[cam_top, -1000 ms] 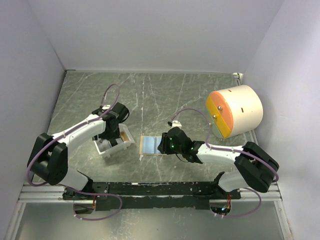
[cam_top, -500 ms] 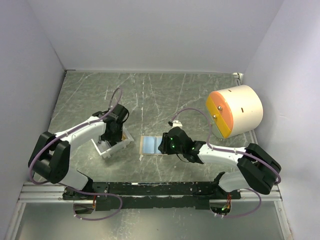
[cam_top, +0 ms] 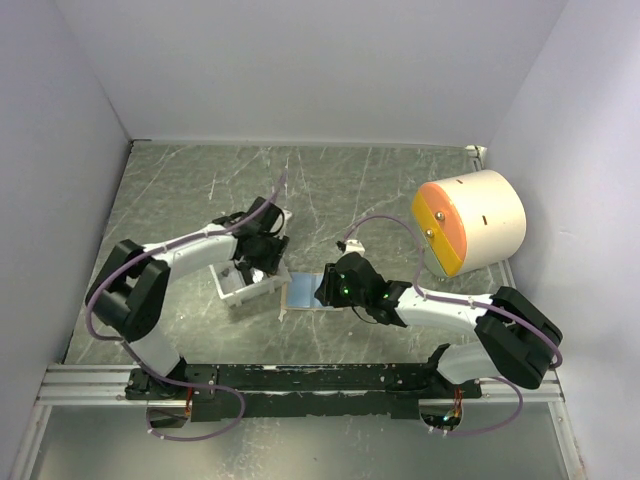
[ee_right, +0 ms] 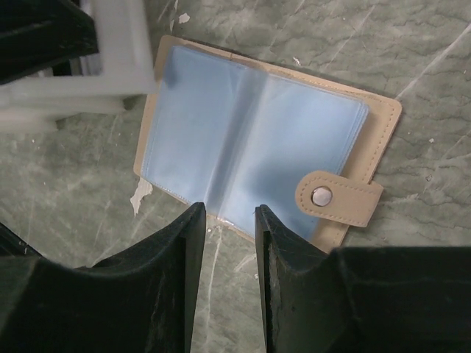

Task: Put the credit cards into the card holder

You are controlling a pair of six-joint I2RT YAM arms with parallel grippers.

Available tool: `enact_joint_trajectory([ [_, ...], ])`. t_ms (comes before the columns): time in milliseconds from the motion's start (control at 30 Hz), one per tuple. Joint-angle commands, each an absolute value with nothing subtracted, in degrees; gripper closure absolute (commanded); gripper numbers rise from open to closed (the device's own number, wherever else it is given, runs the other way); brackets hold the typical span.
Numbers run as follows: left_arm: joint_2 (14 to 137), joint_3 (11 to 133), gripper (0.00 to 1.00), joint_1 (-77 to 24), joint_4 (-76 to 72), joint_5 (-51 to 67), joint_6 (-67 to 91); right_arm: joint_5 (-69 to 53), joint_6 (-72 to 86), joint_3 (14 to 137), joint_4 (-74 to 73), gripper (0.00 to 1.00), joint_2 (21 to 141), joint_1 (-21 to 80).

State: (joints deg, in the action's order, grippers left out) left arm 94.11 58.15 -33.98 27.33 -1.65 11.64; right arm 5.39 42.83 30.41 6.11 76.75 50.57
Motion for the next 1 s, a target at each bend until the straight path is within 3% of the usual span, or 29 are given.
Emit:
enact_joint_trajectory([
  [0, 95.91, 61.84, 0.46, -38.59, 23.06, 6.32, 4.85, 6.16, 44.05, 29.88, 7.51, 0.67, 77.14, 50.37],
  [167, 90.5, 62.4, 0.43, -40.2, 25.88, 0.9, 10.23, 5.98, 44.29, 29.52, 7.68, 0.67, 77.4, 50.36],
  [333, 83.42, 65.83, 0.35, -39.73, 40.08, -13.94, 33.89, 5.26, 44.38, 29.16, 8.9, 0.67, 78.9, 50.36],
  [433, 78.9, 64.66, 0.33, -38.79, 46.8, -14.82, 45.96, 4.93, 44.23, 29.35, 9.34, 0.67, 80.07, 50.36],
  [833, 56.66, 45.98, 0.35, -38.58, 47.25, -20.0, 76.54, 5.21, 43.25, 30.91, 6.86, 0.67, 78.28, 50.36],
  [967, 56.65, 43.11, 0.28, -37.98, 43.79, -21.85, 77.27, 5.21, 43.23, 32.08, 6.3, 0.63, 77.79, 50.36],
])
